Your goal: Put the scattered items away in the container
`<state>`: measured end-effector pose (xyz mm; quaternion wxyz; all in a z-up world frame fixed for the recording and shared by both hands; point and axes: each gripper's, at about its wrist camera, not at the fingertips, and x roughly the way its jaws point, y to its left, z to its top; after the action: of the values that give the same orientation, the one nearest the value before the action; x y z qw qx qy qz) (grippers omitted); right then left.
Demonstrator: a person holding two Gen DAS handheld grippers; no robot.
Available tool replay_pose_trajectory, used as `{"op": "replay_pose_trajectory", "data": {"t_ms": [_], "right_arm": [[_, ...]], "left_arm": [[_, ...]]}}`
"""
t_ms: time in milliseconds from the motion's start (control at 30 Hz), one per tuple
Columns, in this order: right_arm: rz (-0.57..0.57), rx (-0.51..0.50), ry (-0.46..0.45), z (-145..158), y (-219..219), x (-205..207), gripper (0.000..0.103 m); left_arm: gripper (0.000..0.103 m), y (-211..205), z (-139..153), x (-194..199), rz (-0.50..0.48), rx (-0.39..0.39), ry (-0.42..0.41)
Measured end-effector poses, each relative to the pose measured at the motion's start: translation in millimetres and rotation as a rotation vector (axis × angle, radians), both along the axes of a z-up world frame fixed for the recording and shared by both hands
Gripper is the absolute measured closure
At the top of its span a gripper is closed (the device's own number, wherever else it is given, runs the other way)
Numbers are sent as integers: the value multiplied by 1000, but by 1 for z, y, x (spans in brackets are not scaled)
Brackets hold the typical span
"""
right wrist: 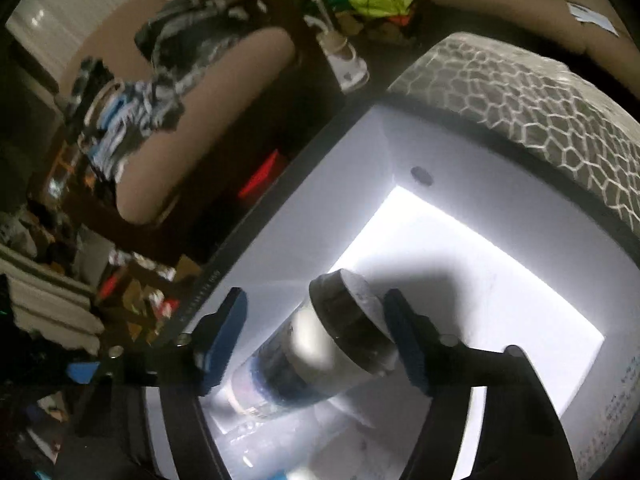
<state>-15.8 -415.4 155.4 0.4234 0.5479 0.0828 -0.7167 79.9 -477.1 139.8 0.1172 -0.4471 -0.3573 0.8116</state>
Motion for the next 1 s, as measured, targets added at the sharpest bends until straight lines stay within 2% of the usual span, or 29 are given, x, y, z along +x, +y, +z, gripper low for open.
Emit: {"op": "replay_pose_trajectory", "data": {"t_ms": [167,400,667,800,1000], "right_arm": [[36,-5,-19,-8,-2,5,41],[134,-6,-43,-12,-14,32,41],[204,-10,-114,-26,-23,61,41],[190,-20,-117,-26,-20,66,41],[132,-43,-89,-6,-1,58,41]], "left_arm": [[1,9,-1,0,-31,1,-10],[1,11,-9,6,-36,26,-30],[1,16,-6,12,-46,12,-31],[1,22,-6,12,-59,0,-40],[0,30,-5,14,-81,-41,-49]]}}
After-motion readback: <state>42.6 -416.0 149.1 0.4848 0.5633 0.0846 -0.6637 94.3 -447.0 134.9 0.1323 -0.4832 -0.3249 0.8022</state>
